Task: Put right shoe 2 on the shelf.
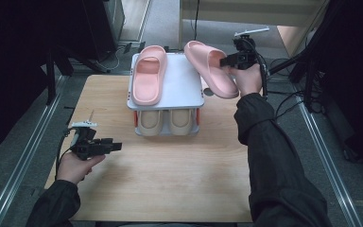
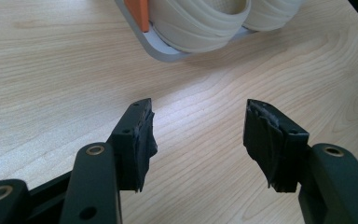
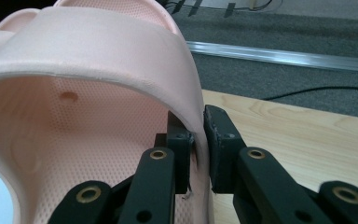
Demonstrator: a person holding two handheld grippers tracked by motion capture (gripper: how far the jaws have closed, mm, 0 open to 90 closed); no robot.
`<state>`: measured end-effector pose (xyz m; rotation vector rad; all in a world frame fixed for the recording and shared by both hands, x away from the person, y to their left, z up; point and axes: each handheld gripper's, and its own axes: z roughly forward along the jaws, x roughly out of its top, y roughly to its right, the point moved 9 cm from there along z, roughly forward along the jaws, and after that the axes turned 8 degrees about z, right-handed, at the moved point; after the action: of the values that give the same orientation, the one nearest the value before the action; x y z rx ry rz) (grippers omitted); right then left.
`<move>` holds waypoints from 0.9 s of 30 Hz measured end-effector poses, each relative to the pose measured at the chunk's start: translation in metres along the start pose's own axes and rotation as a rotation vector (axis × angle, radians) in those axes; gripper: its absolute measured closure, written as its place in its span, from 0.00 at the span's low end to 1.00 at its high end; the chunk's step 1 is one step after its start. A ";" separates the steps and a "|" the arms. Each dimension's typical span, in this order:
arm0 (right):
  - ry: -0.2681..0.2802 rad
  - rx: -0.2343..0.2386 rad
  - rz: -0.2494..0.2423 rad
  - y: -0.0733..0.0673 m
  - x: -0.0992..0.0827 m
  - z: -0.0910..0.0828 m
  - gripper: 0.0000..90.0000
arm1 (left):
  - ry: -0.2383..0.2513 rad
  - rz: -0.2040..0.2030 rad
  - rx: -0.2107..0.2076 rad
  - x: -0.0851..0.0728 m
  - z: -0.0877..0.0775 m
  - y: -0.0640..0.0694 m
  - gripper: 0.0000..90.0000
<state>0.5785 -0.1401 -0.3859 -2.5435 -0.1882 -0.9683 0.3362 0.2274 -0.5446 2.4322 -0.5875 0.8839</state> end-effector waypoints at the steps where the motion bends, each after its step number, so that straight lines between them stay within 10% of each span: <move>1: -0.002 -0.002 -0.004 -0.005 0.001 0.003 0.90 | 0.001 0.003 0.000 0.000 0.000 0.000 0.48; 19: -0.051 -0.099 -0.072 -0.039 0.010 0.042 0.83 | 0.010 -0.005 -0.010 0.001 -0.004 0.000 0.48; 27: -0.013 -0.011 -0.066 -0.056 0.000 0.038 0.74 | 0.000 0.000 -0.014 0.001 -0.003 0.001 0.48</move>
<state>0.5866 -0.0736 -0.3933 -2.5682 -0.2734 -0.9806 0.3345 0.2277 -0.5419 2.4196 -0.5910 0.8771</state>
